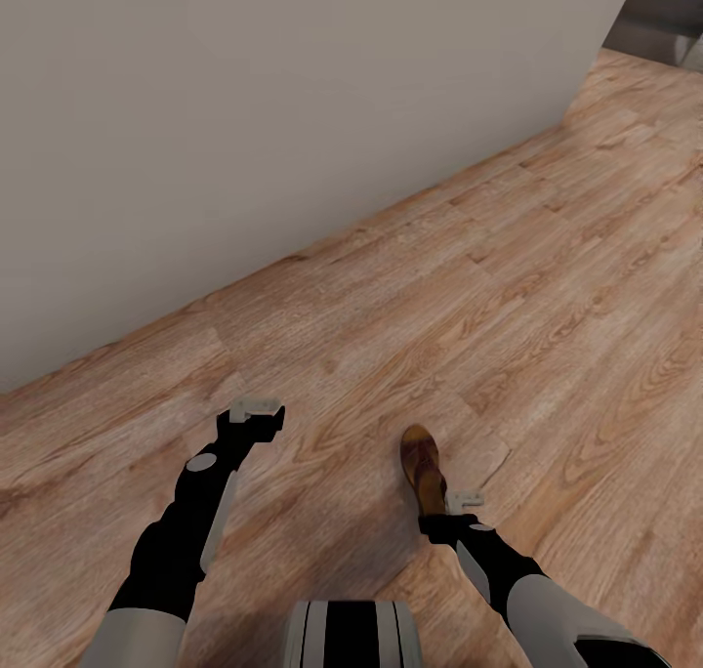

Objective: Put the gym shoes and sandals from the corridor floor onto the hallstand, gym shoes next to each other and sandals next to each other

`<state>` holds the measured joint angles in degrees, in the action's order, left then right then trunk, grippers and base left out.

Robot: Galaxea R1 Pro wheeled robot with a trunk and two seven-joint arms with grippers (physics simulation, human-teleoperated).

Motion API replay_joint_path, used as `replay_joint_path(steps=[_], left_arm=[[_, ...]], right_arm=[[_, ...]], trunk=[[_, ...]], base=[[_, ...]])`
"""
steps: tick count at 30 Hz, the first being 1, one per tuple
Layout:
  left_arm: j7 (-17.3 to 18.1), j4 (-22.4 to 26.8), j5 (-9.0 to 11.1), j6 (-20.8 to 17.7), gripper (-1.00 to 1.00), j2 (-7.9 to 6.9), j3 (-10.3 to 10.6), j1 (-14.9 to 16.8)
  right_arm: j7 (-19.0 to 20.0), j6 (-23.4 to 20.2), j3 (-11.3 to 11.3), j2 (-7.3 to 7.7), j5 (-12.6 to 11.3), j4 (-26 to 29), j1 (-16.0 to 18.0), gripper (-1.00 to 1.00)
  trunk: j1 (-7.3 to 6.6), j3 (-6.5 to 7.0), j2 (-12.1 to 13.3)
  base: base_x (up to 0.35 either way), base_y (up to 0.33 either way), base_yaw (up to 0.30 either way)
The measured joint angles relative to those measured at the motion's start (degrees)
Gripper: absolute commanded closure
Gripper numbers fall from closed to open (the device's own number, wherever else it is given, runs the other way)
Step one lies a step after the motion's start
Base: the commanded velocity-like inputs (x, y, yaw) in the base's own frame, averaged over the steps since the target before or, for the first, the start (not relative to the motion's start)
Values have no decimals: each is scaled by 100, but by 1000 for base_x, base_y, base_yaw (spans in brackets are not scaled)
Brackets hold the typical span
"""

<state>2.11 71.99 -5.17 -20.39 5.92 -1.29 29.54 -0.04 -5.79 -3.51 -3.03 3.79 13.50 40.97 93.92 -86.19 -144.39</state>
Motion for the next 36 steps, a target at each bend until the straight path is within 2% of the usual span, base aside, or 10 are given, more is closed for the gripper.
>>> replay_joint_path(steps=[26, 28, 30, 31, 32, 34, 36], left_arm=[[-4, 9, 1, -85, -100, 0, -6, -1], [-4, 8, 0, -215, -100, 0, -3, 0], [-4, 8, 0, -251, -100, 0, -2, 1], [-2, 10, 0, -288, -100, 0, -1, 0], [-3, 8, 3, -298, -100, 0, -1, -1], [-2, 9, 7, -307, -100, 0, -1, 0], [-3, 8, 10, -313, -100, 0, -5, -2]], right_arm=[[-35, -41, -49, 11, 1, 134, 1, 100], [-39, -56, -74, 22, -21, 683, 2, 100], [-38, -65, -104, 18, -52, 993, 2, 100], [-31, -83, -163, 14, -146, 1364, -4, 100], [-28, -93, -182, 9, -188, 2038, 1, 100], [-25, -120, -191, 5, -235, 2368, 0, 100], [-24, -140, -193, 1, -267, 2940, 1, 100]], trunk=[[-67, 577, 35], [-73, 621, 37], [-78, 666, 40], [-79, 687, 42], [-83, 710, 43], [-88, 754, 46], [-94, 799, 48]], base=[[0, 0, 0], [0, 0, 0], [0, 0, 0], [0, 0, 0], [0, 0, 0], [0, 0, 0], [0, 0, 0]])
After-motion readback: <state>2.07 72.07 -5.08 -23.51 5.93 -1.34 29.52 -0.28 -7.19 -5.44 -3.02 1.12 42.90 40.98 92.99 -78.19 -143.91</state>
